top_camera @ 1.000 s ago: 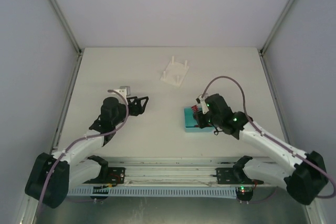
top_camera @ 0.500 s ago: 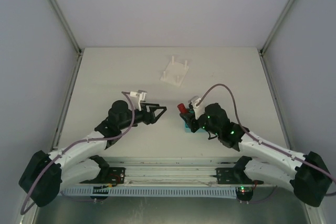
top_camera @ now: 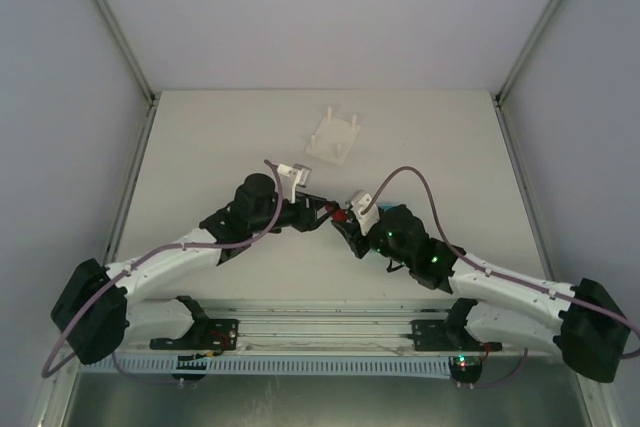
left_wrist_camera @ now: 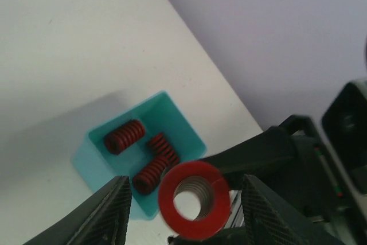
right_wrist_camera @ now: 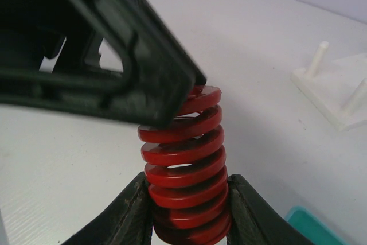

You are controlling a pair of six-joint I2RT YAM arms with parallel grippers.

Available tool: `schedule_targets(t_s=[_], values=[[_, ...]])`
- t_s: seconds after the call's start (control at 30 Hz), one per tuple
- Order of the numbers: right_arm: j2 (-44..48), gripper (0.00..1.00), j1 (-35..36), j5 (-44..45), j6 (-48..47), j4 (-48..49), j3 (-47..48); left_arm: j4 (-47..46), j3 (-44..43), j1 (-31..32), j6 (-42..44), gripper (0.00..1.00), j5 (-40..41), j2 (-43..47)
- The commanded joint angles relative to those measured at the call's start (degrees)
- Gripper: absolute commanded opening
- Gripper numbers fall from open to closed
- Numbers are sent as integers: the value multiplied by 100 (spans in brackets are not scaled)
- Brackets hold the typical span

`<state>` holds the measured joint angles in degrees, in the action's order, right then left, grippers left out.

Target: Install the large spring

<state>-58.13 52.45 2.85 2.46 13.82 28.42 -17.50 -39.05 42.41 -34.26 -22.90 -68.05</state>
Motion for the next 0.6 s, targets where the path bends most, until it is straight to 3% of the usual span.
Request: schedule_targets(t_s=[0.0, 0.57], values=[[94, 7, 64, 238, -184, 400, -34, 441, -254, 53, 95, 56, 18, -125], [-5, 7, 91, 118, -334, 417, -65, 264, -395, 63, -92, 44, -529, -437]])
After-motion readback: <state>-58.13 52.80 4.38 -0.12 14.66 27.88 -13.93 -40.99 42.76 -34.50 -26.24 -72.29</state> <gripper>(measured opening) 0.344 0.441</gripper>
